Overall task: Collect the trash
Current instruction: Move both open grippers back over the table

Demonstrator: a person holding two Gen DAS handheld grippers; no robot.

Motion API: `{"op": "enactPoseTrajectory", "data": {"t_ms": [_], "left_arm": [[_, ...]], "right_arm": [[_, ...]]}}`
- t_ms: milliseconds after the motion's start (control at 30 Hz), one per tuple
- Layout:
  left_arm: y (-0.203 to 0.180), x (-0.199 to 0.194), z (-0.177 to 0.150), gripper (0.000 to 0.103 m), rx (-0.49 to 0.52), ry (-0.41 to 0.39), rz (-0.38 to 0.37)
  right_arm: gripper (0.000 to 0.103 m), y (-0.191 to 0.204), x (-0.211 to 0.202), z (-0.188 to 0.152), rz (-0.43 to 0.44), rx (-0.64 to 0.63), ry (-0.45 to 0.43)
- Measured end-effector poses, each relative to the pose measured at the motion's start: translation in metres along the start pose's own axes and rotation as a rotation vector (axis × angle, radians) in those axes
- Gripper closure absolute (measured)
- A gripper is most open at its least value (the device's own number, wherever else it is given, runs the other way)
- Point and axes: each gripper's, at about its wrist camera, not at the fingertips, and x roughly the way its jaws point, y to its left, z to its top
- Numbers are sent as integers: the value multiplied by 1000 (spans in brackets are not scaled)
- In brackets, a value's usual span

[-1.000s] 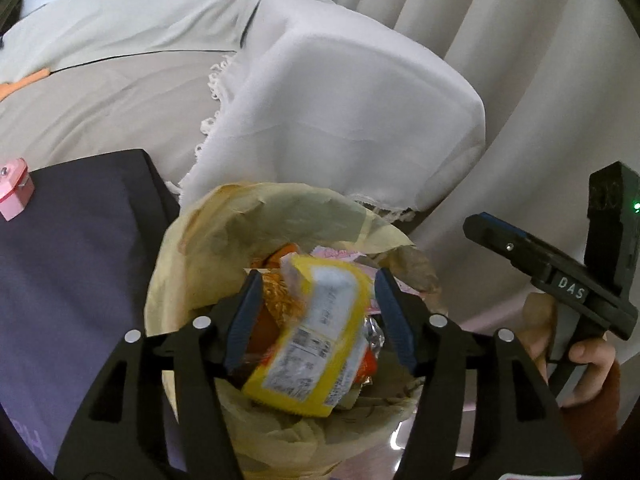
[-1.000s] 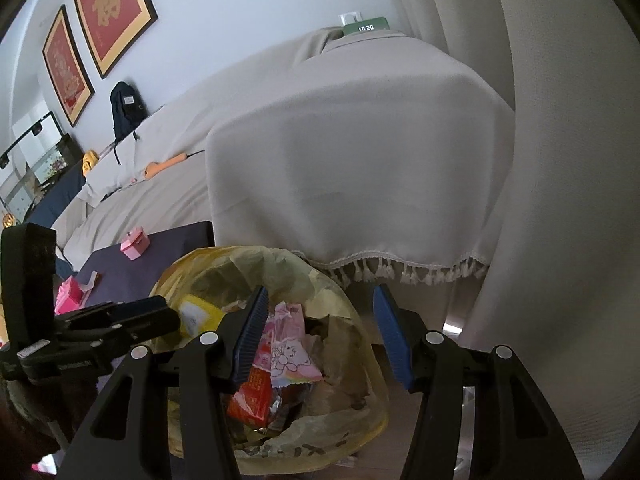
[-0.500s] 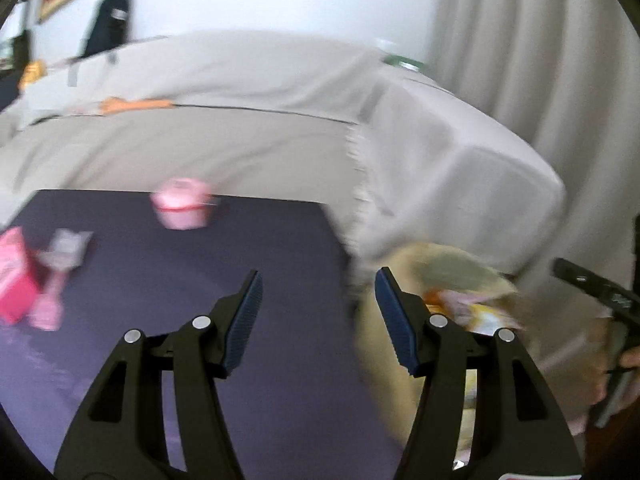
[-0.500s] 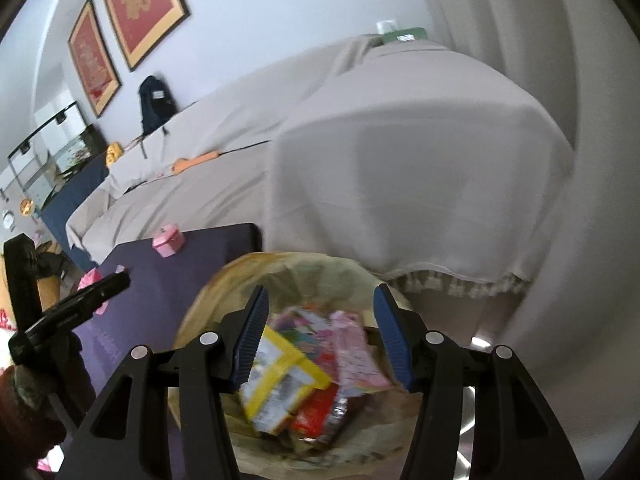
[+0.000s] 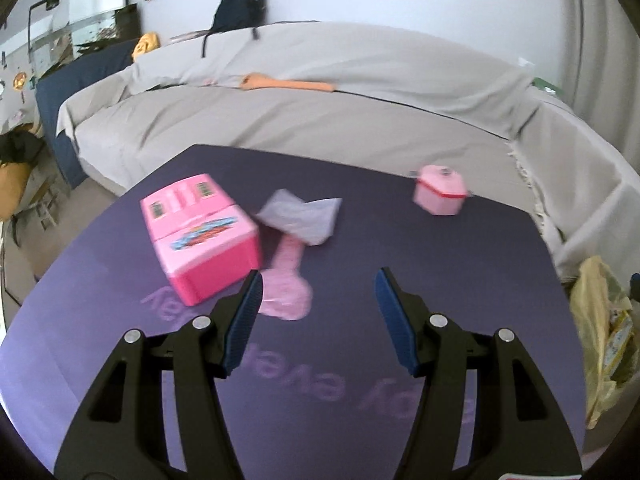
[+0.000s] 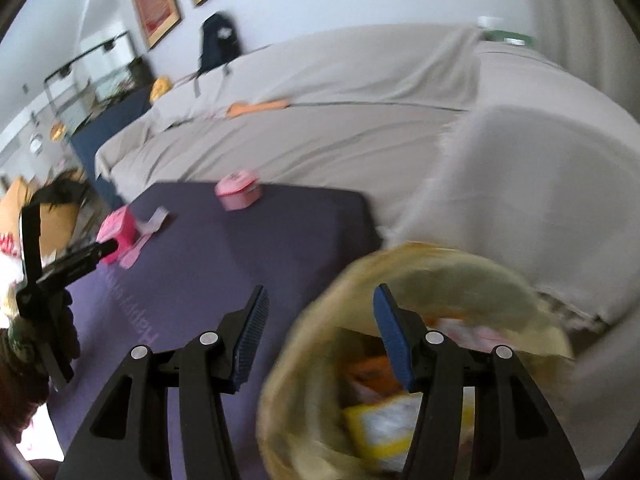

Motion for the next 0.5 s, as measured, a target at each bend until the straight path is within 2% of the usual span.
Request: {"op": "enactPoseTrajectory", "data": {"t_ms": [200,367,500], "left_arm": [[38,-2,-2,48,-34,43,-6],[65,-7,-8,48,19,92,-47],[84,-11,-11,46,19,96,-74]], "right_arm": [[51,71,67,21,82,-86,89],[51,151,138,45,164,-198,169],[51,201,186,64,220,-218,197]]}}
